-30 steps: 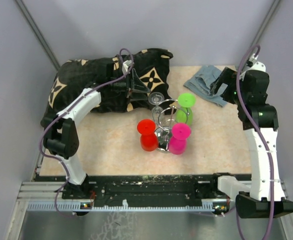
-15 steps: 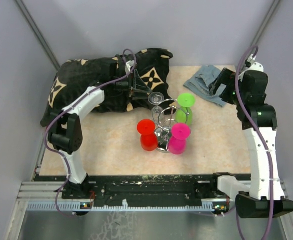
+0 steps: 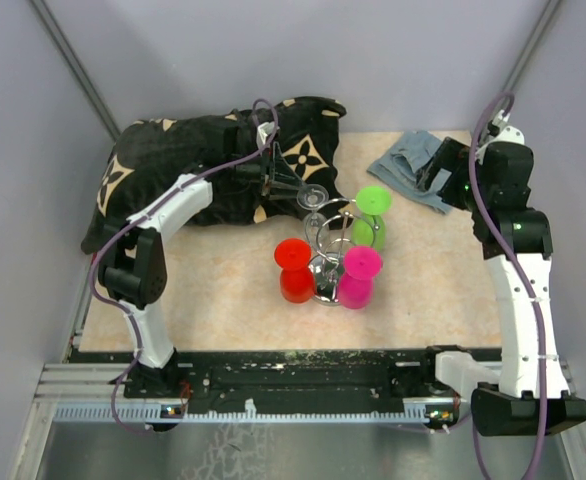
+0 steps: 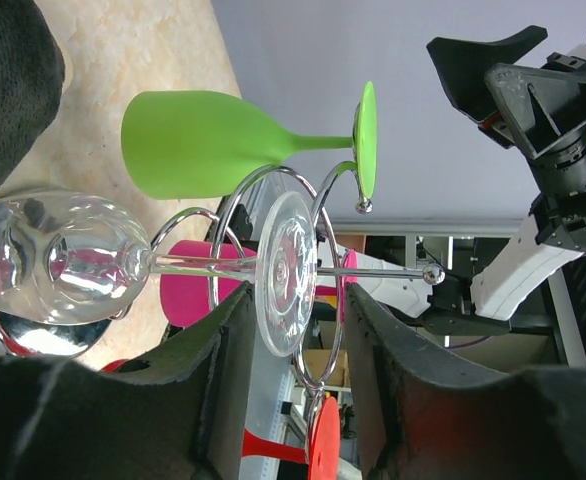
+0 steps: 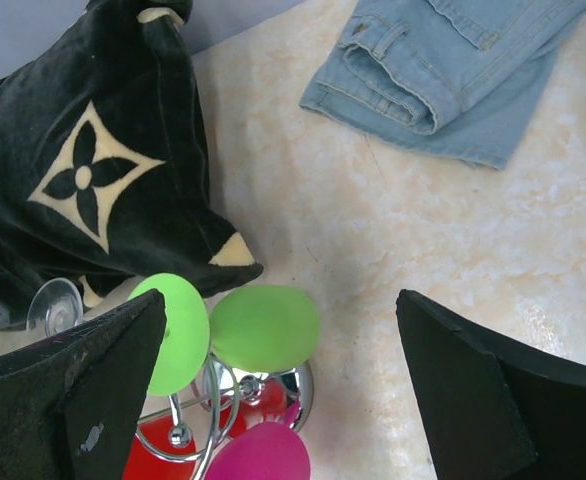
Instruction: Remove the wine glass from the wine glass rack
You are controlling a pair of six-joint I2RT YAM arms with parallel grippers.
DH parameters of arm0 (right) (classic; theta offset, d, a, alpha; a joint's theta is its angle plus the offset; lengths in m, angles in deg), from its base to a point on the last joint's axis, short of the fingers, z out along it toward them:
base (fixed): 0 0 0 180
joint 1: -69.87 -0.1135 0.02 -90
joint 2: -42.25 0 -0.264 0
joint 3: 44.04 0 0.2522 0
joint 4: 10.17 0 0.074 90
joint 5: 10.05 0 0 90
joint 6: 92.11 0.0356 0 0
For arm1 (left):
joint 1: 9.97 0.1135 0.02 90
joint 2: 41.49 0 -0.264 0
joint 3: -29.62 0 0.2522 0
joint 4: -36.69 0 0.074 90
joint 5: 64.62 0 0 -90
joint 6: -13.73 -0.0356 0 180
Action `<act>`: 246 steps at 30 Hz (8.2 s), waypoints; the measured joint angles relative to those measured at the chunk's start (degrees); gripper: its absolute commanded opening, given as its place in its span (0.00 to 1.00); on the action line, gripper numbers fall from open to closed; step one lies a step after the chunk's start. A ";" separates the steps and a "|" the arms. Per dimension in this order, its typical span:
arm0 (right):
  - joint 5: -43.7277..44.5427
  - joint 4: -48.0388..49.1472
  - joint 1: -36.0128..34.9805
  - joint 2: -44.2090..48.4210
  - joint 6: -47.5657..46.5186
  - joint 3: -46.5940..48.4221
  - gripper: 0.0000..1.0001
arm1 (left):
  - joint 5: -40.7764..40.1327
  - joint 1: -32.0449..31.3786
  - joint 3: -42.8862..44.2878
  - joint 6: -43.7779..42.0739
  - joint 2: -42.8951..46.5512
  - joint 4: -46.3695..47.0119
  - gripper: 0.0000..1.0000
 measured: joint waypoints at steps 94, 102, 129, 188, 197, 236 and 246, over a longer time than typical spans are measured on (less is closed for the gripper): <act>-2.60 2.40 0.11 0.22 0.28 -3.80 0.98 | 2.10 2.73 -1.84 0.42 -0.48 -0.33 0.20; -2.71 2.40 0.11 0.26 0.50 -3.80 0.98 | 2.56 2.73 -1.84 0.39 -0.48 -0.33 0.22; -2.75 2.43 0.11 0.61 0.52 -4.55 0.98 | 3.50 1.49 -1.84 0.37 -0.48 -0.33 0.24; -2.62 2.19 0.11 2.56 0.57 -5.66 0.98 | 4.61 4.42 -1.84 9.05 -0.48 6.80 0.00; -2.62 2.21 0.11 2.54 0.59 -5.66 0.98 | 5.07 4.87 1.55 10.67 -2.69 8.61 0.00; -7.06 2.03 0.11 -3.23 0.04 -0.15 0.98 | 13.29 3.52 14.19 6.97 2.27 24.17 0.00; -12.57 2.47 0.13 -11.74 0.66 9.07 0.98 | 11.72 0.59 17.88 -3.89 5.81 20.17 0.00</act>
